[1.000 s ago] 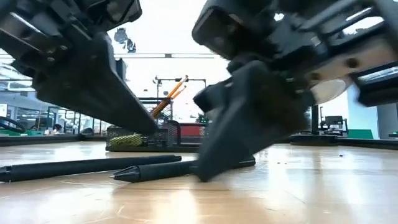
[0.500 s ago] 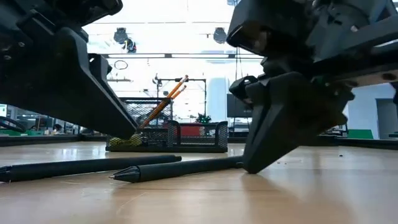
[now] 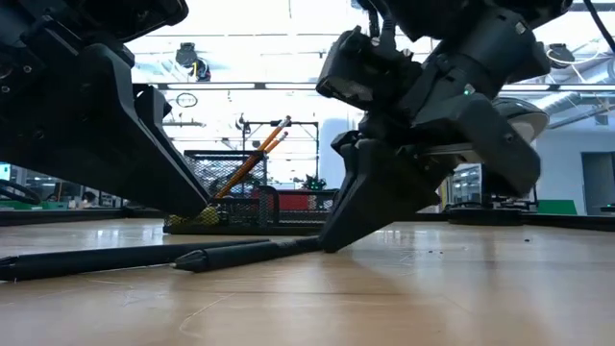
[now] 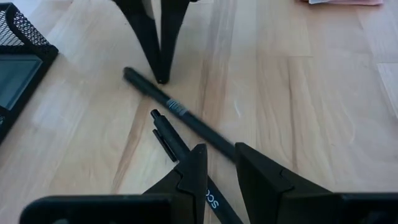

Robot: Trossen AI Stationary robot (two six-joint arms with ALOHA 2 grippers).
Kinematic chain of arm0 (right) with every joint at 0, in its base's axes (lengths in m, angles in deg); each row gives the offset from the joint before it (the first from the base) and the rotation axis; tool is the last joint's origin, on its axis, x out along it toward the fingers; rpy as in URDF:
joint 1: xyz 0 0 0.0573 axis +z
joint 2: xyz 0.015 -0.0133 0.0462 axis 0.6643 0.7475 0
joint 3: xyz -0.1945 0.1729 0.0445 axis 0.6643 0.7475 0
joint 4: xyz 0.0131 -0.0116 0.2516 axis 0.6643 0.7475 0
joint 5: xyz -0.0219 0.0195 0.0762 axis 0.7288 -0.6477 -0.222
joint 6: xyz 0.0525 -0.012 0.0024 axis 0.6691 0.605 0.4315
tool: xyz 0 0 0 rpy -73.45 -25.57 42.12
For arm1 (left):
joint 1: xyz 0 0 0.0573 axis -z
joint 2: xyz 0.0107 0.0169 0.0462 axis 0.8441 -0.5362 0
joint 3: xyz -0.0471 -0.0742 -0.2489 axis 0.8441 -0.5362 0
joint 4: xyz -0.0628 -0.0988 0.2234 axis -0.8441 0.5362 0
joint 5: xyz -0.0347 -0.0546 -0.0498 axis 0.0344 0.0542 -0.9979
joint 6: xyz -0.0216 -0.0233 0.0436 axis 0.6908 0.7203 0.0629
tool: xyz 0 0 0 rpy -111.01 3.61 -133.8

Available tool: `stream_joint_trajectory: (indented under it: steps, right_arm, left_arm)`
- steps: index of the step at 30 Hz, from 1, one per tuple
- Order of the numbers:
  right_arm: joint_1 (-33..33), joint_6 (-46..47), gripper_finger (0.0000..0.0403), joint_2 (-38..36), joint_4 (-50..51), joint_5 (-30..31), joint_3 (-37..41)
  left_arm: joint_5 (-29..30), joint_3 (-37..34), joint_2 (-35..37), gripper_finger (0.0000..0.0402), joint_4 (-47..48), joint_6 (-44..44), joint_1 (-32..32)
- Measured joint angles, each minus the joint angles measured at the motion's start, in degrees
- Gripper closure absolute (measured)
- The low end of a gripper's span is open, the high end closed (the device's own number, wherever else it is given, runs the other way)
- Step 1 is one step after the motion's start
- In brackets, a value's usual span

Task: Pick and place office supplies into organizer
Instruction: Put the black pen into the black desk organizer

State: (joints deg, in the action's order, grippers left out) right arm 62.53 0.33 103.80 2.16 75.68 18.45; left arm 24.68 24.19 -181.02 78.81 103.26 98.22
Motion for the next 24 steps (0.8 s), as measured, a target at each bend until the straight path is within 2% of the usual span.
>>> stream_joint_trajectory:
  steps: [7,12,19,24]
  right_arm:
    - [0.05,-0.61,0.0403,0.00,-0.27,-1.25,0.00]
    - [1.41,-1.84,0.0403,-1.66,1.34,-1.21,0.13]
    - [2.43,-4.35,0.0403,-11.87,5.49,-1.29,0.01]
    - [1.92,-10.23,0.0402,-19.06,5.87,-1.17,0.07]
  left_arm:
    - [-0.17,0.06,0.09,0.0312,2.41,1.66,0.00]
    - [-0.92,3.80,0.09,0.0312,13.41,6.43,0.00]
    - [-5.62,12.70,0.09,0.0312,29.99,9.98,-0.11]
    - [-11.45,16.83,0.09,0.0305,32.81,9.38,-1.24]
